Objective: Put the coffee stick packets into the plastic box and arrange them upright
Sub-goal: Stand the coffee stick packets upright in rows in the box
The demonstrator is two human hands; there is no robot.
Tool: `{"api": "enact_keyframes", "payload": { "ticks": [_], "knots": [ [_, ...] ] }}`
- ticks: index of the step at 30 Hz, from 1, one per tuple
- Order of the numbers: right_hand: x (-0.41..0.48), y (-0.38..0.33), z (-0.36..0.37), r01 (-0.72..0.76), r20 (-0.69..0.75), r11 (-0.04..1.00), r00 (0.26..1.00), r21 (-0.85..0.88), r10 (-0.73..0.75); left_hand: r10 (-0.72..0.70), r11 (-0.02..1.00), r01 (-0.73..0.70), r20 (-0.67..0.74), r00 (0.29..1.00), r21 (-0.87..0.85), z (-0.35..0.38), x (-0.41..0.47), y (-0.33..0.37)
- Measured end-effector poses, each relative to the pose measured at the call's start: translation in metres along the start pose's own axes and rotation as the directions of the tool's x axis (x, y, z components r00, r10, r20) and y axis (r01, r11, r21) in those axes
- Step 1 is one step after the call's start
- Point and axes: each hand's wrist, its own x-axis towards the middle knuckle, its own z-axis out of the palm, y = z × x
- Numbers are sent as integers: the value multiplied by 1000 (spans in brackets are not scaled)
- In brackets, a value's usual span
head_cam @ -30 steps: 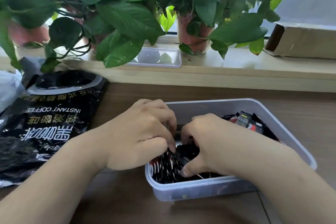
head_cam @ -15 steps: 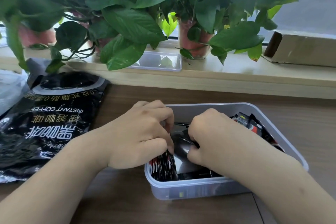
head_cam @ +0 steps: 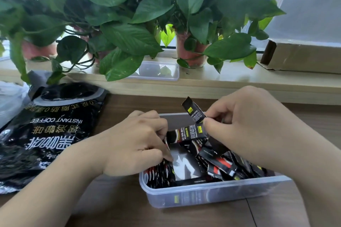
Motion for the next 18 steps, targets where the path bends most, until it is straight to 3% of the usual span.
{"api": "enact_keyframes", "payload": {
  "ticks": [3, 8, 10, 12, 15, 18],
  "knots": [
    [1, 9, -9, -118, 47, 976, 993, 181, 112, -40, 999, 39, 69, 997, 13, -5, 3, 4],
    [5, 33, -22, -245, -9, 838, 958, 488, 286, -59, 998, 55, 95, 994, 39, -14, 8, 7],
    [8, 42, -22, -280, -5, 779, 940, 561, 342, -62, 998, 62, 7, 998, -28, -21, 11, 9],
    [12, 49, -20, -323, 40, 706, 921, 630, 386, -61, 991, 38, -182, 981, -131, -26, 20, 8],
    [15, 54, -14, -358, 112, 629, 911, 690, 396, -144, 972, 39, -461, 876, -230, -34, 37, 10],
    [17, 56, -3, -379, 142, 569, 898, 730, 416, -246, 902, 19, -477, 844, -431, -35, 47, 19]
  ]
}}
